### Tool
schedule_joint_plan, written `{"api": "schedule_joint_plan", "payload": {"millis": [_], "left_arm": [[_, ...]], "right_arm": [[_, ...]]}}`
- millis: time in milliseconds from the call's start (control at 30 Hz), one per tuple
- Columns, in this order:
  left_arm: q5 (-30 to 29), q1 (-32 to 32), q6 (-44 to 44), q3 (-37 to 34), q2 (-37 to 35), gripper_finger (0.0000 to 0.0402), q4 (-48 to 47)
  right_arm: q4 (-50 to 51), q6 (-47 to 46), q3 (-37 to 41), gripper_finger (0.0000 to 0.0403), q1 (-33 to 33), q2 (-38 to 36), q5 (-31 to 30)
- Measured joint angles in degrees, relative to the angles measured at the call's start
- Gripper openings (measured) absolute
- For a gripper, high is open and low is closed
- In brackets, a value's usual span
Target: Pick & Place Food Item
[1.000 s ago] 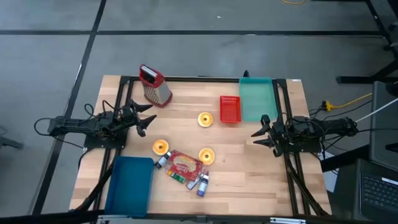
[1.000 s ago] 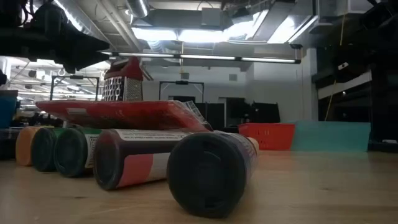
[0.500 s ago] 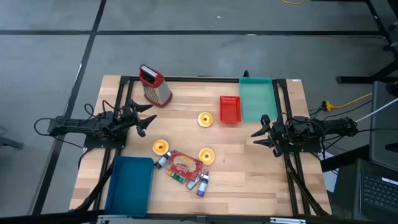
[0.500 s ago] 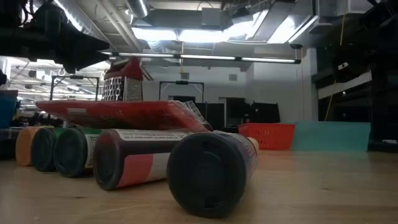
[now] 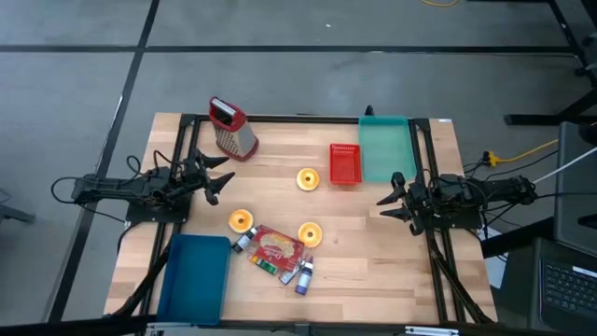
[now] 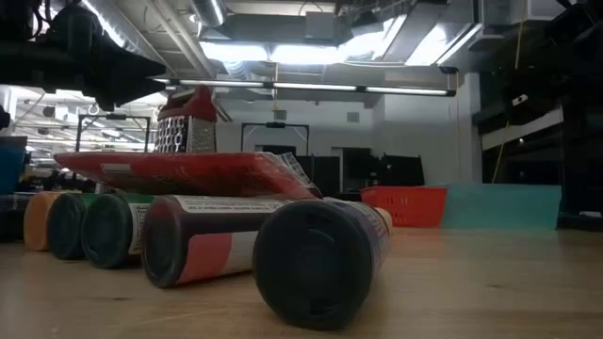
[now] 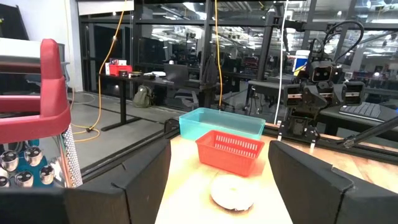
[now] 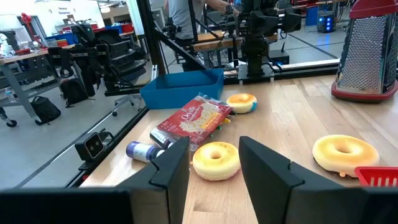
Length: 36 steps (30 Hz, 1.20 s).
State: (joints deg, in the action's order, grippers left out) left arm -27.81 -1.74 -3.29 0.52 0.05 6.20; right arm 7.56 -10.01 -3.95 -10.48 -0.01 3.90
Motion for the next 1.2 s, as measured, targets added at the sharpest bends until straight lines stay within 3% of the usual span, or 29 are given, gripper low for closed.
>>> {"api": "schedule_joint_plan", "payload": {"millis": [400, 733, 1067, 1200], "left_arm": [[0.0, 0.0, 0.0, 0.0, 0.0, 0.0267, 0.0], [0.0, 0.0, 0.0, 0.0, 0.0, 0.0267, 0.0], [-0.4, 0.0, 0.0, 0.0, 0.0, 0.0267, 0.0], [-1.1, 0.0, 0.0, 0.0, 0.0, 0.0267, 0.0]], "right_arm": [[-1.2, 1.7, 0.0, 0.0142, 0.0, 0.0, -0.1], [-1.9, 3.1, 0.0, 0.0142, 0.0, 0.0, -6.2], [-6.0, 4.3, 0.0, 0.0142, 0.0, 0.0, -6.8], [-9.3, 7.6, 0.0, 0.0142, 0.0, 0.0, -10.8]]}}
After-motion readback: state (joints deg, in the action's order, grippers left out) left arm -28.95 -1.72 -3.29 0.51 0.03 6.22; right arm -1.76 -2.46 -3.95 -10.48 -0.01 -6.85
